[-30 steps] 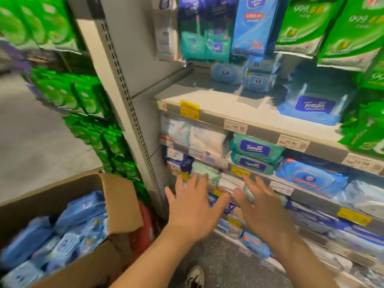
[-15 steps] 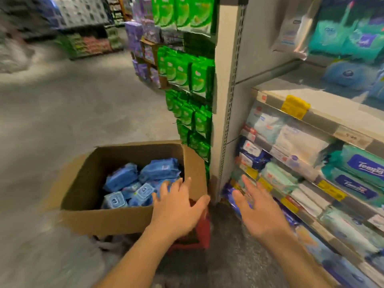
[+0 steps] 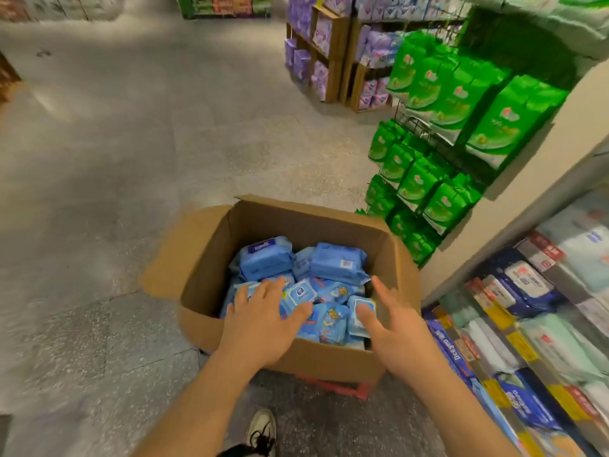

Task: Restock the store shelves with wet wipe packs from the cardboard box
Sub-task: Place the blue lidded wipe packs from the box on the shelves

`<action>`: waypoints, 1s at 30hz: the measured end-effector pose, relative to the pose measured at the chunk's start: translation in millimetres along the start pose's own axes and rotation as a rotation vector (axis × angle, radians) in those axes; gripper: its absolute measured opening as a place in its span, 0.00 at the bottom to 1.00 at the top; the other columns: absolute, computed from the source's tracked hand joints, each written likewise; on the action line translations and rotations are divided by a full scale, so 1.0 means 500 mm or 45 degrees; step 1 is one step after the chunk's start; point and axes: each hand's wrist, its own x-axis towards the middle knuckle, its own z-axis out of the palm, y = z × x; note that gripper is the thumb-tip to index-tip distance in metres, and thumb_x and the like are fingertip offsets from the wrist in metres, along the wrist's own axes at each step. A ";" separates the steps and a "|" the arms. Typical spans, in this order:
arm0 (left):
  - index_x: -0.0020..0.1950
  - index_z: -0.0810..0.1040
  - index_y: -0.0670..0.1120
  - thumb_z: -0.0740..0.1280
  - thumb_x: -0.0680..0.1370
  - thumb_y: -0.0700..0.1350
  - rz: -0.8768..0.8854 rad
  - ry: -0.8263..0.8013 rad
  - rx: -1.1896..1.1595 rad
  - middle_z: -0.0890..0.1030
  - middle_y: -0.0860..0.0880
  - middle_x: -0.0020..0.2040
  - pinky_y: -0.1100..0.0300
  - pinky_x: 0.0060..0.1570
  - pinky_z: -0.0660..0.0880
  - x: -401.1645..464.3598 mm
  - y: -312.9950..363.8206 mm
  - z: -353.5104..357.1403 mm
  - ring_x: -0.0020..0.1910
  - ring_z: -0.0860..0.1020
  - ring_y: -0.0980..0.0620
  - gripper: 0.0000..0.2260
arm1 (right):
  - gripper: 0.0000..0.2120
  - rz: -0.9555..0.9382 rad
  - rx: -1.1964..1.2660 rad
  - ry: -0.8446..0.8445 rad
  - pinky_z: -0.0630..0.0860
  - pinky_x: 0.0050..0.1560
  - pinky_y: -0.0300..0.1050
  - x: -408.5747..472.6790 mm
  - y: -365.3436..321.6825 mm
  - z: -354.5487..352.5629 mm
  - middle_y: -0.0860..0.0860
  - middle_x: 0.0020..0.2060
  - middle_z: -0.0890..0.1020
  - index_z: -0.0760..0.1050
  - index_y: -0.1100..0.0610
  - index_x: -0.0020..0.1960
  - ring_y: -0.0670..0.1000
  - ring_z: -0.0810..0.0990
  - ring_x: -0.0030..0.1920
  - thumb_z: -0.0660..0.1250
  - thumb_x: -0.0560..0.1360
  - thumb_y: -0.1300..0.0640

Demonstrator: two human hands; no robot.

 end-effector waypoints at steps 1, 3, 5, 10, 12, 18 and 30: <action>0.83 0.53 0.56 0.37 0.66 0.82 -0.003 -0.001 -0.011 0.58 0.53 0.82 0.42 0.78 0.54 0.025 -0.024 -0.002 0.81 0.53 0.41 0.51 | 0.36 0.008 -0.007 -0.006 0.58 0.76 0.47 0.025 -0.016 0.015 0.50 0.81 0.60 0.53 0.42 0.82 0.49 0.54 0.82 0.57 0.78 0.33; 0.82 0.55 0.56 0.36 0.65 0.84 -0.013 -0.012 -0.032 0.61 0.53 0.82 0.42 0.78 0.55 0.077 -0.066 -0.002 0.80 0.56 0.41 0.53 | 0.40 0.047 -0.001 -0.030 0.58 0.76 0.46 0.069 -0.043 0.042 0.48 0.81 0.60 0.53 0.43 0.83 0.49 0.55 0.81 0.54 0.74 0.30; 0.82 0.56 0.56 0.35 0.64 0.84 -0.020 -0.047 -0.047 0.62 0.53 0.81 0.42 0.78 0.55 0.123 -0.098 0.001 0.80 0.57 0.42 0.53 | 0.36 0.084 0.007 -0.077 0.59 0.76 0.46 0.105 -0.057 0.067 0.46 0.81 0.61 0.52 0.45 0.83 0.49 0.57 0.81 0.57 0.79 0.34; 0.82 0.57 0.55 0.48 0.74 0.78 -0.048 -0.171 -0.135 0.61 0.53 0.81 0.44 0.77 0.58 0.194 -0.129 0.005 0.80 0.54 0.43 0.43 | 0.32 0.197 0.038 -0.066 0.71 0.65 0.47 0.168 -0.035 0.125 0.49 0.75 0.71 0.56 0.45 0.83 0.51 0.73 0.69 0.63 0.82 0.42; 0.82 0.58 0.56 0.43 0.70 0.81 -0.043 -0.175 -0.153 0.63 0.53 0.81 0.44 0.77 0.58 0.217 -0.139 0.024 0.80 0.56 0.45 0.47 | 0.33 0.343 0.109 -0.086 0.72 0.66 0.50 0.201 -0.012 0.152 0.49 0.76 0.70 0.58 0.46 0.82 0.52 0.73 0.70 0.65 0.81 0.40; 0.81 0.62 0.55 0.46 0.68 0.78 -0.186 -0.253 -0.242 0.67 0.50 0.79 0.48 0.78 0.56 0.263 -0.167 0.098 0.79 0.59 0.44 0.47 | 0.27 0.735 0.185 -0.118 0.71 0.54 0.44 0.309 0.092 0.259 0.51 0.58 0.79 0.71 0.57 0.70 0.55 0.78 0.60 0.71 0.78 0.44; 0.80 0.65 0.51 0.59 0.81 0.64 -0.343 -0.278 -0.286 0.70 0.46 0.76 0.56 0.75 0.54 0.319 -0.189 0.162 0.76 0.62 0.46 0.30 | 0.60 1.165 0.410 -0.227 0.82 0.57 0.62 0.490 0.248 0.458 0.58 0.62 0.76 0.51 0.60 0.70 0.61 0.80 0.58 0.82 0.51 0.43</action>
